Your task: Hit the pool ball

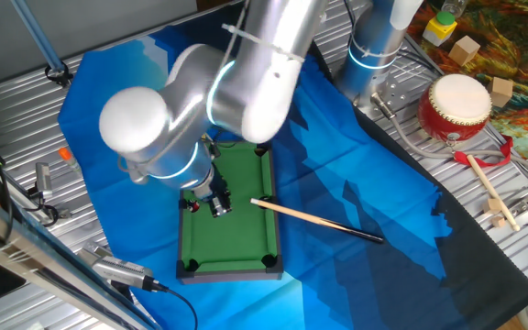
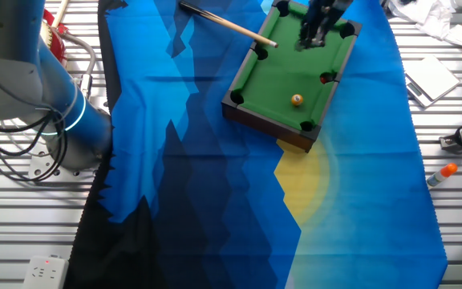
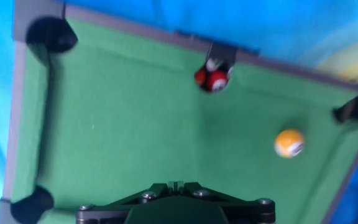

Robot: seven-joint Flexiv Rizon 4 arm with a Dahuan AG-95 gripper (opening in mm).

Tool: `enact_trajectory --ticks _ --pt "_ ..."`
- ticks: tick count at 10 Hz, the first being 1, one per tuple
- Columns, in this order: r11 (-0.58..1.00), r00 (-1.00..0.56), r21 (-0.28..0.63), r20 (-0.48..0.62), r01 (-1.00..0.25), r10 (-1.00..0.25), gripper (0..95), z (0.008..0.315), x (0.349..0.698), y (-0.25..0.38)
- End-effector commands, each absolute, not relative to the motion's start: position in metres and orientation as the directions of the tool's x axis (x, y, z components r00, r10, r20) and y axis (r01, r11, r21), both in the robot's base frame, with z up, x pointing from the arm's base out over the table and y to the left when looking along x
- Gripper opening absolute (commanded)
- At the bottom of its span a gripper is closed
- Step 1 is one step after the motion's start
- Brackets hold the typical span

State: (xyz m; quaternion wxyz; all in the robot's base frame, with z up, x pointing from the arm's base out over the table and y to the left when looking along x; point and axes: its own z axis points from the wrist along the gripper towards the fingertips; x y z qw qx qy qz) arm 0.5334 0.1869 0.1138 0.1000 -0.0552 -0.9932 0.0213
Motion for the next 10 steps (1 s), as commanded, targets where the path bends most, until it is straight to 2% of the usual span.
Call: enact_trajectory --ticks 1,10 --pt "0.996 -0.990 -0.092 -0.139 0.007 -0.006 0.0 0.1236 0.5455 0.1801" --pt "0.996 -0.991 -0.080 -0.135 0.024 0.013 0.0 0.1230 0.5432 0.1812"
